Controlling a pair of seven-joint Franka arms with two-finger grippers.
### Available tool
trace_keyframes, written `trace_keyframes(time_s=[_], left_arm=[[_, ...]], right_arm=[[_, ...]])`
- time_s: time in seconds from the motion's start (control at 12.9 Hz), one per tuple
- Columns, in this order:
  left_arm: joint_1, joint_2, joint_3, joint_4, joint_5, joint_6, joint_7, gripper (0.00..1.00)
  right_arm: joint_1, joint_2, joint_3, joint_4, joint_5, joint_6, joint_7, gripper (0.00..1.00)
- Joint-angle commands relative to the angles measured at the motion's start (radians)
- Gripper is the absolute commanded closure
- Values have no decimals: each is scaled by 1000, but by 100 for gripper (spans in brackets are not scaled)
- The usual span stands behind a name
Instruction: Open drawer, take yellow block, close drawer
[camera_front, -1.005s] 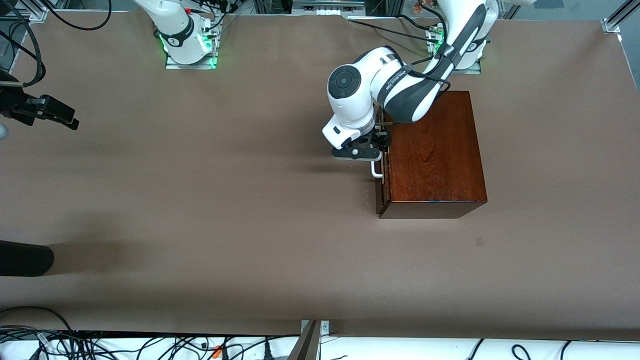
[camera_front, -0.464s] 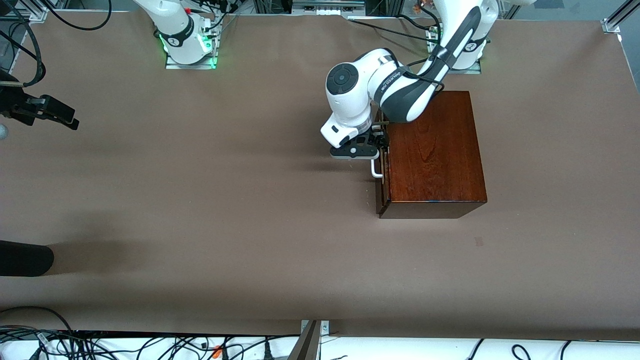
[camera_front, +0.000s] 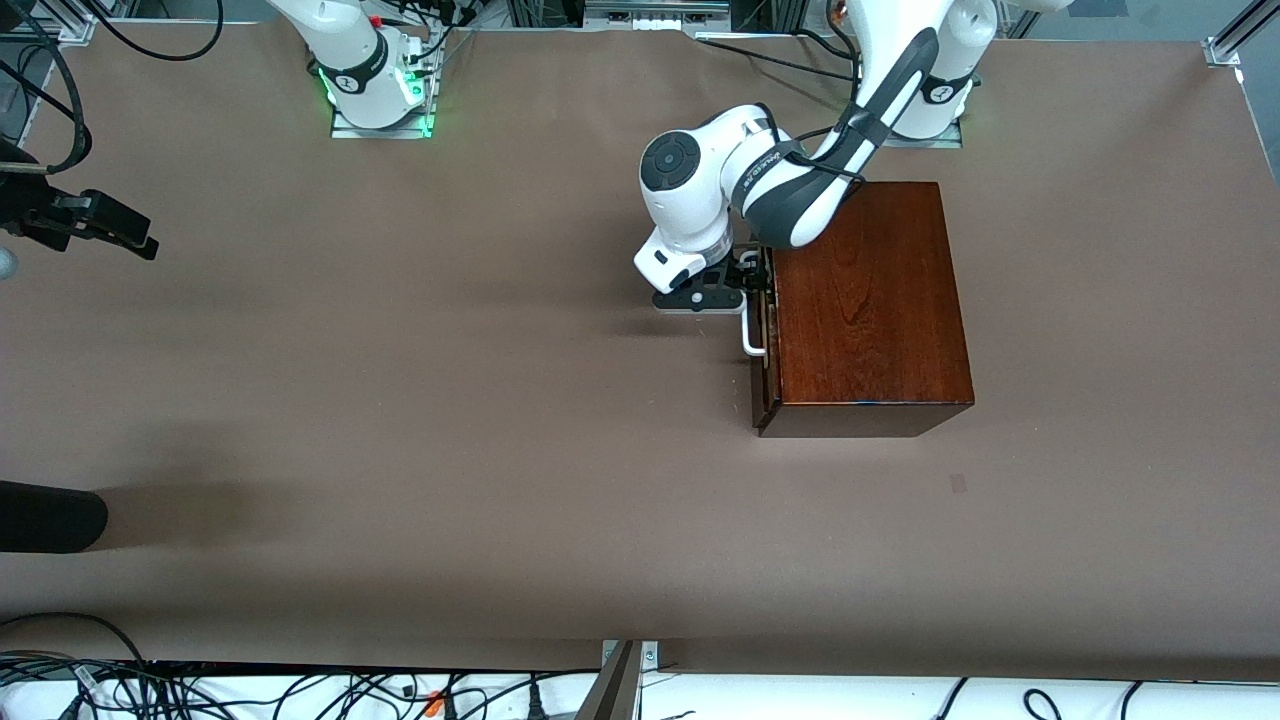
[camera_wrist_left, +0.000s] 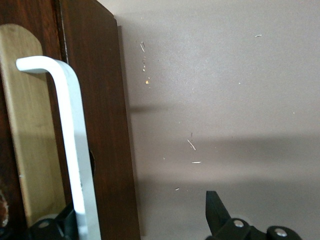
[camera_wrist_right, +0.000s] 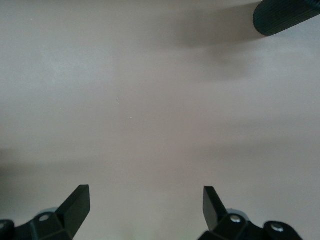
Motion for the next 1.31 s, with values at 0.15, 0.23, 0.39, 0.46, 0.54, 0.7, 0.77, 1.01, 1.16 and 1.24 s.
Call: trace_keyframes(time_s=[0.15,0.23,0.39,0.46,0.54,0.7,0.77,1.01,1.16,1.24], left_arm=[[-13,31,2,9,21,75,-23,0],[-16,33,2,21,11,88,-28,0],[-27,42,2,48,8,92,-32,0],[-28,54,2,62,7,94,-43,0],[-40,66,2,77,7,94,-52,0],[-65,100,2,119,7,96,-81,0],[-71,112,2,142,7,96,-97,0],[-93,146,2,191,-16,96,-105,0],[-102,163,2,220,-21,96,-106,0],[-108,168,2,228,-21,96,-105,0]], right_arm=[[-12,-7,10,7,14,-4,1,0],[-12,-7,10,7,14,-3,1,0],[-12,-7,10,7,14,-3,1,0],[-12,-7,10,7,14,-3,1,0],[-12,-5,10,7,14,-3,1,0],[-12,-5,10,7,14,-3,1,0],[-12,-5,10,7,14,-3,1,0],[-12,-5,10,7,14,-3,1,0],[-12,-5,10,7,14,-3,1,0],[-12,-5,10,7,14,-3,1,0]])
